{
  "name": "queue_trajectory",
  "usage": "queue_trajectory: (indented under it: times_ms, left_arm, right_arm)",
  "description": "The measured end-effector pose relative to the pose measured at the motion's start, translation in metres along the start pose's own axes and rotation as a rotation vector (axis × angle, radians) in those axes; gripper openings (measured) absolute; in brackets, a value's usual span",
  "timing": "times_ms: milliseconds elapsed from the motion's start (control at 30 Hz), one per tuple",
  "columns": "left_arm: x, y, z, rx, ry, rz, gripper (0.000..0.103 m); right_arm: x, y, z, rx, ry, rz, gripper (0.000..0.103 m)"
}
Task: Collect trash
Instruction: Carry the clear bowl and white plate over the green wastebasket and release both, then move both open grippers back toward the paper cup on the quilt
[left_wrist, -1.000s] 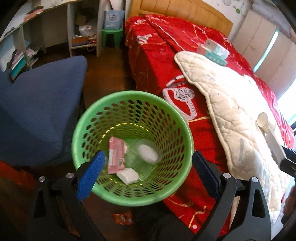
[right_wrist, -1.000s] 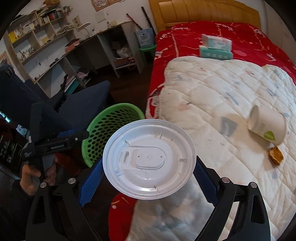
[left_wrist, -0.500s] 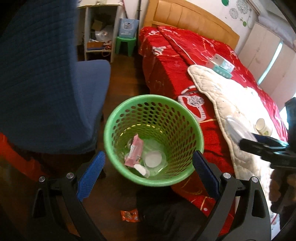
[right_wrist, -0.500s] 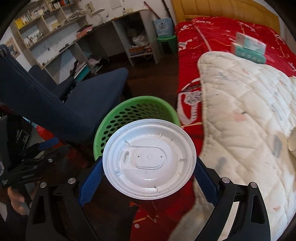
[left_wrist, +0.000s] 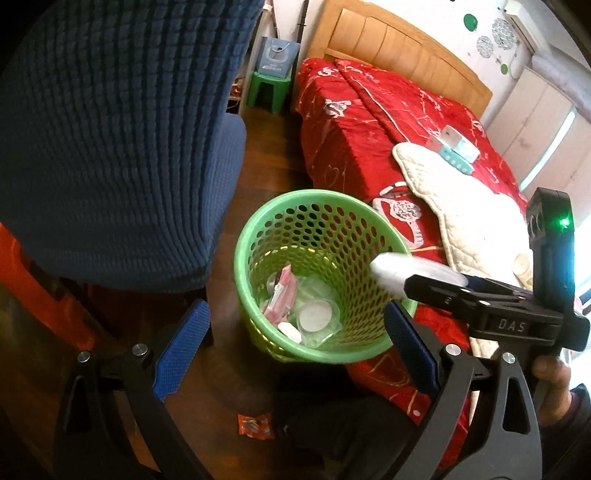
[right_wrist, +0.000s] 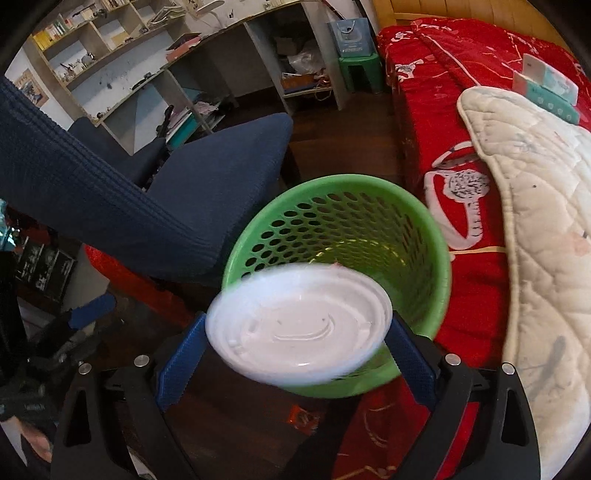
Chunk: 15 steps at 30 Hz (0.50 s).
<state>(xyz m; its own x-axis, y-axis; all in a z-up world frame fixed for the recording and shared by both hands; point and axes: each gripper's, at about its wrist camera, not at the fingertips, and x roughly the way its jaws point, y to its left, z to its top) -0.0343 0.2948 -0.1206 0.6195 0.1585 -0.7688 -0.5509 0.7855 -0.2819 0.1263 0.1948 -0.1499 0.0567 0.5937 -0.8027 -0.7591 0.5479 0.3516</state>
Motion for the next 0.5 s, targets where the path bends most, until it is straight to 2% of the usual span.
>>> queue_trajectory:
  times_ms: [267,500]
  left_arm:
    - [-0.005,-0.005,0.0,-0.001,-0.01,-0.012,0.094]
    - [-0.003,-0.028,-0.002,0.04,0.002,-0.039,0.094]
  right_arm:
    - [-0.027,-0.01,-0.007,0.018,-0.042,-0.009,0.092]
    - [-0.075,-0.045,-0.031,0.043,-0.094,-0.109,0.092]
